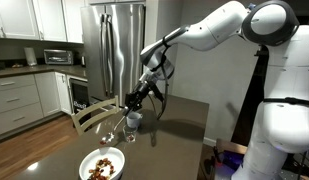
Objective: Use the spoon to transfer one spoon of contents from the bowl to the glass cup
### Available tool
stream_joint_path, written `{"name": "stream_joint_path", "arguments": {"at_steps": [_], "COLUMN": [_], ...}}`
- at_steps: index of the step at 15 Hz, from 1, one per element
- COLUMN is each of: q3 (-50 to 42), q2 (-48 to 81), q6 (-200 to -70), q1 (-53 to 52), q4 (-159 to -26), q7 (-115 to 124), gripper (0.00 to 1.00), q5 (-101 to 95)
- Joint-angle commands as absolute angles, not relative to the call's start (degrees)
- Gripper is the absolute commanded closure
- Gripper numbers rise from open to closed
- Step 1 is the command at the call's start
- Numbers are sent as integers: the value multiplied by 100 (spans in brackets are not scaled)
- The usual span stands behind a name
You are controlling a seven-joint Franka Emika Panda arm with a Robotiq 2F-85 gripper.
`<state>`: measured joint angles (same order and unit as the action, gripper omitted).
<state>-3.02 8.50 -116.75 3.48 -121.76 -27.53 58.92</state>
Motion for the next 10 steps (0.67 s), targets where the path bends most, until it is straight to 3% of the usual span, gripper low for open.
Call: {"name": "stream_joint_path", "arguments": {"at_steps": [1, 10], "q3": [-366, -592], "q2": [592, 346], "q6": [-11492, -11486], "q1": [504, 643], "q4": [-12404, -12699], "q7": [-3002, -3200], "gripper": [96, 96], "q5": [5975, 5944]}}
